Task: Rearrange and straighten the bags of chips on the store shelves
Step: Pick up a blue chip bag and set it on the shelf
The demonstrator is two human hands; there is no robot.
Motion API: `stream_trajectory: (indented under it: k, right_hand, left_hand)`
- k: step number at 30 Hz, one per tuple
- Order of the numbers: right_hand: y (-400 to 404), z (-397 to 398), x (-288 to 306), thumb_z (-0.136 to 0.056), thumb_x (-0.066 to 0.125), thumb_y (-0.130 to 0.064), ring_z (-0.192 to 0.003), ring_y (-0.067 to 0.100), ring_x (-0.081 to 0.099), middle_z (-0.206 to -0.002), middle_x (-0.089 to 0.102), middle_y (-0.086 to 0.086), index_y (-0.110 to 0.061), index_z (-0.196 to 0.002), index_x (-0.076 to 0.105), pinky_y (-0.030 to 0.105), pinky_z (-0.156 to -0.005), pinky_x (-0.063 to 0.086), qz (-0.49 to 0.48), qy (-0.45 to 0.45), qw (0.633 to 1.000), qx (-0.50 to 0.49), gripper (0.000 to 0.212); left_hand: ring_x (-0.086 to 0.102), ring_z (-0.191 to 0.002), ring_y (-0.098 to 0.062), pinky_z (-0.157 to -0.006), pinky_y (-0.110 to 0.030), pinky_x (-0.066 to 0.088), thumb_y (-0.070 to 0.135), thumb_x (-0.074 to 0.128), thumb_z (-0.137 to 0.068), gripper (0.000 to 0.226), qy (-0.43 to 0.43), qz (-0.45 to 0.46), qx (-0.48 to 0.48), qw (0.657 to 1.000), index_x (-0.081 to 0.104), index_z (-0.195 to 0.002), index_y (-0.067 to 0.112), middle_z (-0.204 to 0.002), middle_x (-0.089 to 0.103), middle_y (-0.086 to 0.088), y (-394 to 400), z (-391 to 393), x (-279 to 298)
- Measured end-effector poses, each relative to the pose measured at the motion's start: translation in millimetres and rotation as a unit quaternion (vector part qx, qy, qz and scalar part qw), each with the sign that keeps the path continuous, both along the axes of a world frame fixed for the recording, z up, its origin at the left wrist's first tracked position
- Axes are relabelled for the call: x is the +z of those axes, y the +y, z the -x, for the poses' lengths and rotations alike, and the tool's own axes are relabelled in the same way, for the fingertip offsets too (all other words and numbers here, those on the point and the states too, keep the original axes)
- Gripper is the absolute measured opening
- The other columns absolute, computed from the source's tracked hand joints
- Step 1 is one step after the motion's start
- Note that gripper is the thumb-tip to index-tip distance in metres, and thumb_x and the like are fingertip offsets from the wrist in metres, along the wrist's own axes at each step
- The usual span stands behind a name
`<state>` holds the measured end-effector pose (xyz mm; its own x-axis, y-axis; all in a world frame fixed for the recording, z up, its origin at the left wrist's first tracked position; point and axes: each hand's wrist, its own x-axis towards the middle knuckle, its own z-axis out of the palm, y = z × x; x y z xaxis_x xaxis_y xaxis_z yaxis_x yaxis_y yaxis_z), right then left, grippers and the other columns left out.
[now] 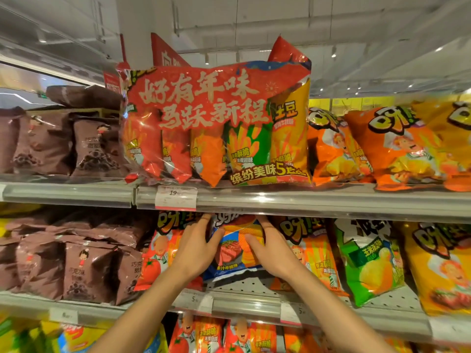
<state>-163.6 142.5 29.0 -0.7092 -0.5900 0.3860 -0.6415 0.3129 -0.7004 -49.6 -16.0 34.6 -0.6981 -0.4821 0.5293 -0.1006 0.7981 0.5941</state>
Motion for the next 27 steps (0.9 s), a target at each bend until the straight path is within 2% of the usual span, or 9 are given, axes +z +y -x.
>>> stream_trajectory:
  k: [5,8,11,14,16,18,21,24,27]
  right_hand:
    - [13,-22,-3,-0.099,0.053,-0.043,-0.143,0.005,0.029,-0.151,0.033,-0.018,-0.029,-0.155,0.023,0.02,-0.11,0.025,-0.001,0.032,0.999,0.01,0.065]
    - [21,-38,-10,-0.097,0.056,-0.043,-0.134,-0.006,0.035,-0.142,0.034,-0.029,-0.043,-0.152,0.024,0.014,-0.104,0.032,0.024,0.02,0.999,0.032,0.063]
    - [30,-52,-20,-0.096,0.056,-0.047,-0.134,-0.011,0.035,-0.149,0.036,-0.028,-0.054,-0.15,0.022,0.019,-0.109,0.037,0.03,0.011,0.999,0.035,0.064]
    - [44,-68,-27,-0.096,0.058,-0.046,-0.127,-0.025,0.028,-0.148,0.034,-0.029,-0.053,-0.15,0.024,0.006,-0.105,0.032,0.033,0.007,0.999,0.012,0.064]
    - [55,-77,-32,-0.095,0.058,-0.046,-0.132,-0.023,0.025,-0.152,0.031,-0.027,-0.05,-0.151,0.025,0.014,-0.112,0.031,0.04,0.002,0.999,-0.002,0.065]
    - [69,-85,-39,-0.095,0.059,-0.047,-0.141,-0.011,0.025,-0.156,0.029,-0.025,-0.049,-0.151,0.026,0.03,-0.117,0.032,0.041,-0.001,0.999,-0.016,0.065]
    - [96,-93,-49,-0.094,0.058,-0.05,-0.144,0.003,0.032,-0.156,0.032,-0.023,-0.057,-0.147,0.024,0.043,-0.113,0.039,0.036,-0.024,0.998,-0.035,0.064]
    - [128,-103,-54,-0.095,0.059,-0.047,-0.138,-0.001,0.039,-0.153,0.037,-0.023,-0.056,-0.147,0.026,0.036,-0.11,0.044,0.025,-0.02,0.997,-0.07,0.063]
    - [165,-112,-54,-0.096,0.061,-0.039,-0.129,-0.008,0.046,-0.148,0.044,-0.021,-0.05,-0.15,0.028,0.027,-0.105,0.047,0.036,-0.018,0.994,-0.102,0.064]
  left_hand:
    - [0.039,-0.138,-0.007,-0.108,-0.024,0.032,0.044,0.055,-0.098,0.059,0.033,-0.011,-0.061,0.998,0.035,-0.151,0.03,-0.151,0.044,0.007,-5,-23,-10]
    - [0.038,-0.136,0.001,-0.113,-0.032,0.037,0.051,0.053,-0.097,0.052,0.052,-0.011,-0.107,0.993,0.031,-0.144,0.052,-0.149,0.042,0.019,-6,-36,-20]
    - [0.04,-0.136,0.001,-0.112,-0.038,0.041,0.055,0.051,-0.097,0.052,0.052,-0.028,-0.139,0.988,0.032,-0.145,0.054,-0.146,0.043,0.024,-4,-46,-29]
    - [0.033,-0.124,0.025,-0.106,-0.015,0.035,0.048,0.053,-0.097,0.051,0.059,-0.03,-0.166,0.984,0.028,-0.14,0.06,-0.134,0.038,0.037,5,-52,-40]
    - [0.03,-0.114,0.034,-0.092,0.001,0.029,0.044,0.055,-0.097,0.051,0.053,-0.039,-0.184,0.981,0.027,-0.135,0.063,-0.126,0.034,0.042,13,-54,-46]
    - [0.032,-0.115,0.032,-0.087,0.004,0.03,0.043,0.056,-0.097,0.051,0.046,-0.052,-0.203,0.977,0.031,-0.139,0.06,-0.128,0.038,0.039,22,-53,-51]
    - [0.038,-0.127,0.016,-0.095,-0.004,0.033,0.044,0.056,-0.097,0.053,0.037,-0.076,-0.239,0.967,0.034,-0.146,0.052,-0.139,0.043,0.027,42,-51,-62]
    - [0.043,-0.126,0.013,-0.099,-0.021,0.047,0.042,0.056,-0.098,0.051,0.024,-0.116,-0.281,0.952,0.035,-0.143,0.057,-0.139,0.043,0.025,71,-52,-69]
    - [0.048,-0.118,0.016,-0.095,-0.022,0.052,0.039,0.057,-0.099,0.052,0.019,-0.129,-0.31,0.942,0.036,-0.143,0.056,-0.133,0.045,0.024,106,-47,-69]
